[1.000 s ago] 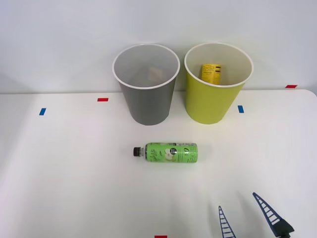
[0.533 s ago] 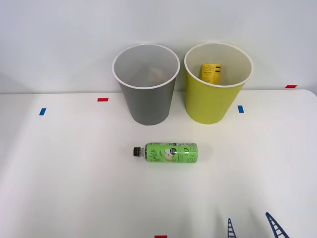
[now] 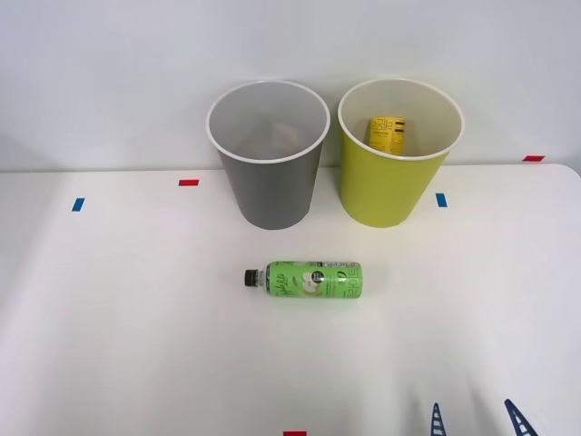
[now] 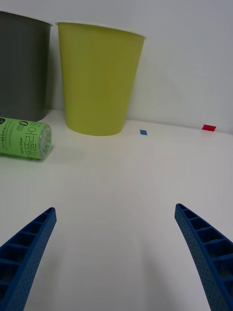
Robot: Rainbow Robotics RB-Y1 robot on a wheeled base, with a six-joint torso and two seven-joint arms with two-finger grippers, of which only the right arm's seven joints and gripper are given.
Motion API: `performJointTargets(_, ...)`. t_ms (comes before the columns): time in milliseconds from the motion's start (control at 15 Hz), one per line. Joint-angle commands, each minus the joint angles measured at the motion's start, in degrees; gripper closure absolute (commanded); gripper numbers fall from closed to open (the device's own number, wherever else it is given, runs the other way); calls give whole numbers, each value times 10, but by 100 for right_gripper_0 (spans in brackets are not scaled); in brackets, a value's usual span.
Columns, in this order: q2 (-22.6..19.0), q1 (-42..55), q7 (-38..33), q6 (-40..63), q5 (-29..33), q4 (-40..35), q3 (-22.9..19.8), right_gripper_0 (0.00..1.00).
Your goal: Put cans in the gray bin, plastic bottles in the light green bin
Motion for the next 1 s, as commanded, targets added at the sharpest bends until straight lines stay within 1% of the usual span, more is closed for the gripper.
performJointTargets(67, -4, 0, 1, 0, 10, 0, -2, 17)
performJointTargets(1000, -4, 0, 1, 0, 10, 0, -2, 17)
